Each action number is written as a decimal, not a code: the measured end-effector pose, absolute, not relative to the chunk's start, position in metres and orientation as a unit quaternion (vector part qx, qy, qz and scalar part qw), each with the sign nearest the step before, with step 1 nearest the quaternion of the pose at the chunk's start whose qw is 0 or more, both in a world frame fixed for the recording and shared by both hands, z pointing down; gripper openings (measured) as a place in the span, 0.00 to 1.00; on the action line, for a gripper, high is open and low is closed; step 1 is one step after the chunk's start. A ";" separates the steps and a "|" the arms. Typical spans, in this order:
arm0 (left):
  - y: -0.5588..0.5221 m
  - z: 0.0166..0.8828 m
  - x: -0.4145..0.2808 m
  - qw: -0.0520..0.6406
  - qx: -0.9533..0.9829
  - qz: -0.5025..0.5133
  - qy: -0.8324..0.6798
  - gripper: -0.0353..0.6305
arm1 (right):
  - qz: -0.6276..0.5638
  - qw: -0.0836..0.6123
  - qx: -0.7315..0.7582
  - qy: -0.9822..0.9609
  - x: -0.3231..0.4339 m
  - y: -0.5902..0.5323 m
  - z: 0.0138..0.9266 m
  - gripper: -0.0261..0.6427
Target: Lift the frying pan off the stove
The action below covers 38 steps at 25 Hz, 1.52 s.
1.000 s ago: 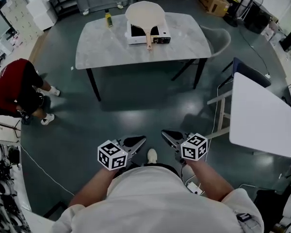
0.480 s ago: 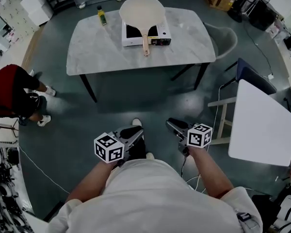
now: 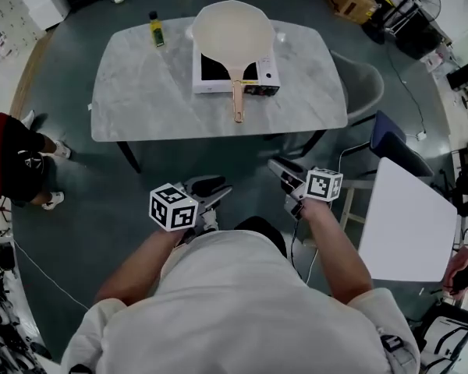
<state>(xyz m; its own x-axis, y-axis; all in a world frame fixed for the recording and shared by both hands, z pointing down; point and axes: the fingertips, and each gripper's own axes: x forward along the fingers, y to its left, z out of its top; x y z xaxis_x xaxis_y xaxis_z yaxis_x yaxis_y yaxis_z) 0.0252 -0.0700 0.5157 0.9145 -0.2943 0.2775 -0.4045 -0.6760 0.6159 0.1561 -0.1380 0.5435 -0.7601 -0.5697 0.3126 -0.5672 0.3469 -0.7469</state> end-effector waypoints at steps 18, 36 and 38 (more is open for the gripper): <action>-0.270 0.580 0.073 0.505 0.826 0.001 -0.252 0.44 | -0.568 0.003 -0.183 0.802 0.107 -0.417 0.576 0.44; -0.328 0.602 0.098 0.559 0.785 -0.040 -0.264 0.24 | -0.626 -0.022 -0.076 0.776 0.039 -0.464 0.588 0.30; -0.328 0.596 0.097 0.555 0.789 -0.047 -0.260 0.24 | -0.624 -0.019 -0.079 0.777 0.039 -0.464 0.586 0.29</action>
<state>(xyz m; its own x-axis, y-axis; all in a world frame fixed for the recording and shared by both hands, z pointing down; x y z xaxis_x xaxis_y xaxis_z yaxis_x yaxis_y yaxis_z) 0.0967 -0.3278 0.5963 0.8599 -0.4632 0.2144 -0.3581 -0.2481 0.9001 0.0386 -0.4639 0.5856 -0.9867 -0.1001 0.1282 -0.1468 0.2087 -0.9669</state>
